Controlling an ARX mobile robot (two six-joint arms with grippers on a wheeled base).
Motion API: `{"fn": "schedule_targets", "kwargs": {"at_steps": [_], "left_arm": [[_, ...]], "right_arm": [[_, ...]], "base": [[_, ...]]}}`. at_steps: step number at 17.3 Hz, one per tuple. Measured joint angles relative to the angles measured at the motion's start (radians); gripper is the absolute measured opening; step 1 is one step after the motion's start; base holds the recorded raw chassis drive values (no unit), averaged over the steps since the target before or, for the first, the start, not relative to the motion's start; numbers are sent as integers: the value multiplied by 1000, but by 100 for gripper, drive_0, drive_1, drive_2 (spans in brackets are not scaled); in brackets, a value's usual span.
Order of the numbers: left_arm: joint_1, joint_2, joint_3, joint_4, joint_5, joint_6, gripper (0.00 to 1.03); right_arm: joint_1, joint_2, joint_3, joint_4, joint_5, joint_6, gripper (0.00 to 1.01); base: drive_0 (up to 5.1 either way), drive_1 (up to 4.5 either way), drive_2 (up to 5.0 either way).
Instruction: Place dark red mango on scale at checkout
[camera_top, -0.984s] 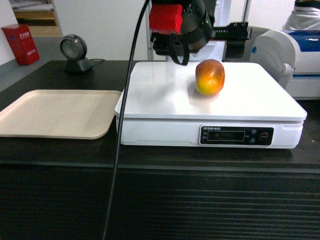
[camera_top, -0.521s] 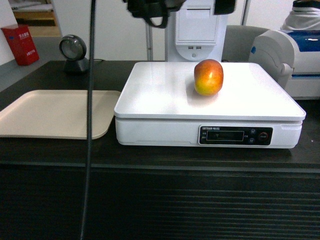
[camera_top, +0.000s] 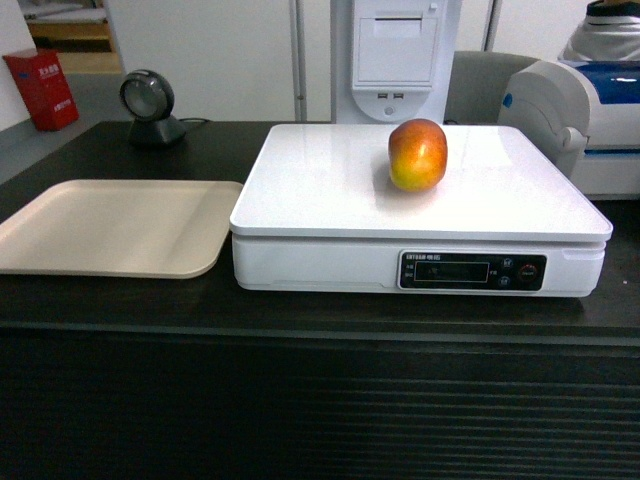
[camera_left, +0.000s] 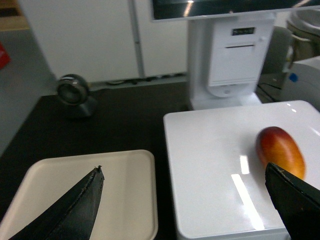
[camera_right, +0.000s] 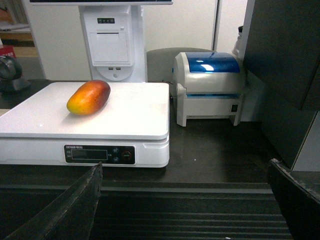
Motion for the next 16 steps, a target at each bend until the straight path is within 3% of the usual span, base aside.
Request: {"fn": "schedule_targets", "kwargs": {"at_steps": [2,5,8,9,10,11,15,16], "left_arm": [[-16,-150,-119,14,-110,6,98],[-63,-270,-177,0,-201,6,98],[-77,-323,-204,-15,-283,6,98],[-64,-336,-229,57,-247,13,94],[-24,-397,-317,126,-139,15,81],[29,-467,-418,151,-78,15,68],[84,-523,-502,168,-29,15,54],[121,-562,-557,180,12,15,43]], "right_arm": [[0,0,0,0,0,0,98],[0,0,0,0,0,0,98],[0,0,0,0,0,0,98],[0,0,0,0,0,0,98],[0,0,0,0,0,0,98],[0,0,0,0,0,0,98],[0,0,0,0,0,0,98],[0,0,0,0,0,0,98]], "base": [[0,0,0],[0,0,0],[0,0,0],[0,0,0],[0,0,0],[0,0,0],[0,0,0],[0,0,0]]}}
